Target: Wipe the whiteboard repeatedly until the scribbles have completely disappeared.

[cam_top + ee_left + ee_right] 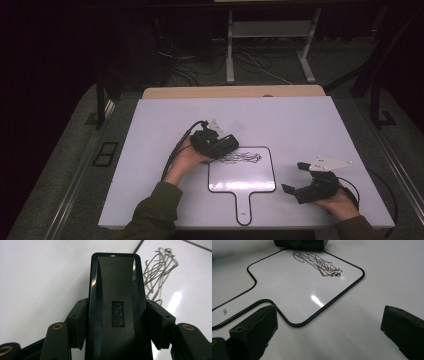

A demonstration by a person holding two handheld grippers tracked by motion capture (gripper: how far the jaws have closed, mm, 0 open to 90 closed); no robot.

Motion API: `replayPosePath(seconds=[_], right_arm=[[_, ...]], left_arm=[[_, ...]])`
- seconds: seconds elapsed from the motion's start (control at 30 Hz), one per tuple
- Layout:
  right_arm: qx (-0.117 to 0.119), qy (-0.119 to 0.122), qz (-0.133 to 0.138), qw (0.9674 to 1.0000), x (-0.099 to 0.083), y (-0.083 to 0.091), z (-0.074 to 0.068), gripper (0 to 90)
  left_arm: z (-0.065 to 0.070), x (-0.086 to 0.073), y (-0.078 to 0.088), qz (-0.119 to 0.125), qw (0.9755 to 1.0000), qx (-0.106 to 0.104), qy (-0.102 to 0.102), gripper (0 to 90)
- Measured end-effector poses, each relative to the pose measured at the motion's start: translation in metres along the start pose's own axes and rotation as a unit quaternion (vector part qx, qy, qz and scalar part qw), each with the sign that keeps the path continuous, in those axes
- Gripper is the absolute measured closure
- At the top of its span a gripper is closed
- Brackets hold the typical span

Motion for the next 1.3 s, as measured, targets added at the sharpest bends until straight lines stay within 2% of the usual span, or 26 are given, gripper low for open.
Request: replayPosePath(seconds=[0.07,0.17,0.57,0.97,1.13,1.3], right_arm=[[0.000,0.001,0.000,1.0000,0.000,0.000,0.000,0.0],[0.000,0.001,-0.001,1.0000,0.000,0.000,0.000,0.0],[-0.001,0.001,-0.001,1.0000,0.000,0.000,0.000,0.0],[-0.001,0.001,0.000,1.0000,0.000,0.000,0.000,0.0],[-0.002,-0.001,0.000,1.0000,0.000,0.000,0.000,0.0],[-0.003,-0.002,0.000,1.0000,0.000,0.001,0.000,0.0]], left_arm=[[0.001,-0.002,-0.001,-0.004,0.9999,0.000,0.010,39.1],[-0.001,-0.004,-0.003,-0.012,0.9999,0.007,-0.001,39.1],[0.002,-0.004,-0.006,-0.015,0.9998,0.009,0.000,39.1],[0.015,0.004,-0.010,-0.016,0.9997,-0.008,-0.018,39.1],[0.011,0.002,-0.009,-0.011,0.9999,-0.008,-0.009,39.1],[0.003,-0.003,-0.006,-0.021,0.9997,0.010,-0.003,39.1]])
Point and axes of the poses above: each handheld gripper's, and its own axes: y roughly backward along the jaws, x roughly out of its top, z roughly to its right, the point moved 8 cm from there along -y, roughly forward along the jaws, and after that the axes turned 14 degrees about -y, right-handed, at the moved point
